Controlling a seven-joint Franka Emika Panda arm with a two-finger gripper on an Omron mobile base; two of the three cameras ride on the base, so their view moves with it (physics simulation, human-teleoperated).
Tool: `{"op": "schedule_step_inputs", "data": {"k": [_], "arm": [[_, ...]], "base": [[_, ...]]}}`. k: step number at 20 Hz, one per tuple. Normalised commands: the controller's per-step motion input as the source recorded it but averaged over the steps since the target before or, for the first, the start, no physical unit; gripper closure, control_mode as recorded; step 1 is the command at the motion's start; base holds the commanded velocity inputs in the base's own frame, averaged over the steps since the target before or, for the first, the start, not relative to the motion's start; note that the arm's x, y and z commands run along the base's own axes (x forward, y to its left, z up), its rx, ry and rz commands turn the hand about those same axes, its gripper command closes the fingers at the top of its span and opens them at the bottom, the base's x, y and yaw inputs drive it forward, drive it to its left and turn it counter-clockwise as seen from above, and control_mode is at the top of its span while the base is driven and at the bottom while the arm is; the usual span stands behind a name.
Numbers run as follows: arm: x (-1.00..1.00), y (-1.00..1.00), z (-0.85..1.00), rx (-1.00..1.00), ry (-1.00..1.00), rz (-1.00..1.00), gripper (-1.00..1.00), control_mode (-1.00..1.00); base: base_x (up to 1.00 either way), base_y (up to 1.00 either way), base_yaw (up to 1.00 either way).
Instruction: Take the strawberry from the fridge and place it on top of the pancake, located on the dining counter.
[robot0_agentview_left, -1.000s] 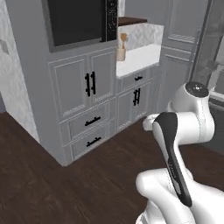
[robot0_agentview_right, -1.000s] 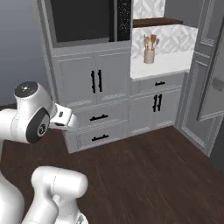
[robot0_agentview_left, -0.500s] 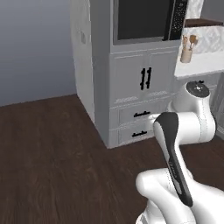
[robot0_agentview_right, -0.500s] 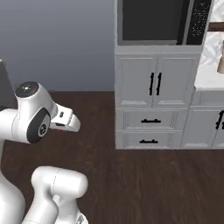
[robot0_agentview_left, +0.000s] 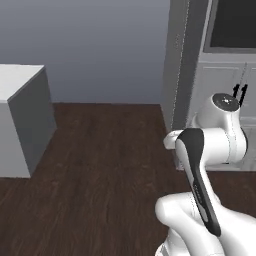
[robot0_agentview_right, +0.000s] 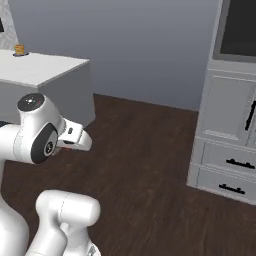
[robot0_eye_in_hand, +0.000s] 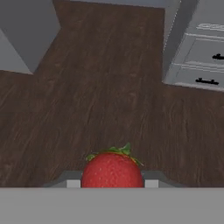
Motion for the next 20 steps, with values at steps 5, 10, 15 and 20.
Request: {"op": "schedule_step_inputs", "data": {"k": [5, 10, 15, 20], "arm": [[0.0, 0.0, 0.0, 0.0, 0.0, 0.0, 1.0, 1.0], [0.0, 0.0, 0.0, 0.0, 0.0, 0.0, 1.0, 1.0], [0.0, 0.0, 0.0, 0.0, 0.0, 0.0, 1.0, 1.0], [0.0, 0.0, 0.0, 0.0, 0.0, 0.0, 1.0, 1.0]], "base": [[0.73, -0.01, 0.41], [1.0, -0.11, 0.22], [1.0, -0.22, 0.17], [1.0, -0.17, 0.21]]}}
